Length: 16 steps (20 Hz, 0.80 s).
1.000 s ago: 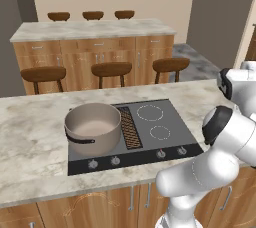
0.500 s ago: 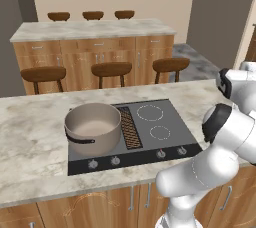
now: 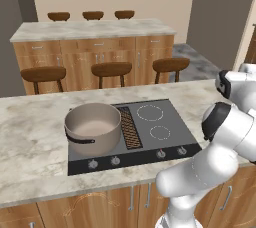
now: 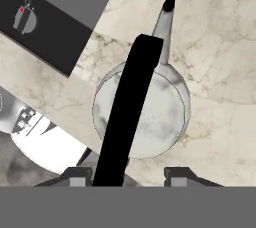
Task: Pick the kettle from the counter and place it on a stove burner. Then turn the burner on.
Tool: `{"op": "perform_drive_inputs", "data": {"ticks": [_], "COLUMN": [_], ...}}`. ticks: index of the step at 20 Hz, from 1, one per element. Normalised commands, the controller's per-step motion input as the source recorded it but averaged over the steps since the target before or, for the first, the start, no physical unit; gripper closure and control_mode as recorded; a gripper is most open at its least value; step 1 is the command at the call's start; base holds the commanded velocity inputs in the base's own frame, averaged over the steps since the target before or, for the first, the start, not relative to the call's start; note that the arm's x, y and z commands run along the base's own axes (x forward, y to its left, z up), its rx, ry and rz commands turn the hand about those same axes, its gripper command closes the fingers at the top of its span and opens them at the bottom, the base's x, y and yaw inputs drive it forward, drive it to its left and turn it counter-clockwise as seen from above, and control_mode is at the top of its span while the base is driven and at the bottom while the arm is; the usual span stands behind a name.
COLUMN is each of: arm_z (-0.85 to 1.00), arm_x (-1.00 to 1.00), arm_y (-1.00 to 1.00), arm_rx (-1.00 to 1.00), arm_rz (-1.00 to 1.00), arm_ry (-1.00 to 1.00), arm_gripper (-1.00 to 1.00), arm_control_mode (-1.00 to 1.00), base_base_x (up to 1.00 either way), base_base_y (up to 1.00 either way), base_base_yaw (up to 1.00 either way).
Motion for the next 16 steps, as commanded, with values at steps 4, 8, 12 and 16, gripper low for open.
{"op": "perform_drive_inputs", "data": {"ticks": [4, 8, 12, 16], "arm_z": [0.16, 0.26, 0.21, 0.35], "arm_x": [0.0, 0.02, 0.08, 0.24], "arm_y": [0.04, 0.36, 0.53, 0.78], "arm_rx": [0.0, 0.0, 0.03, 0.0], "arm_rz": [0.0, -0.01, -0.07, -0.15], "arm_ry": [-0.13, -0.24, -0.29, -0.19], "arm_gripper": [1.0, 1.0, 1.0, 1.0], "arm_control_mode": [-1.0, -1.0, -1.0, -1.0], "base_base_x": [0.0, 0.0, 0.0, 0.0], "base_base_y": [0.0, 0.0, 0.0, 0.0], "base_base_yaw": [0.0, 0.0, 0.0, 0.0]}}
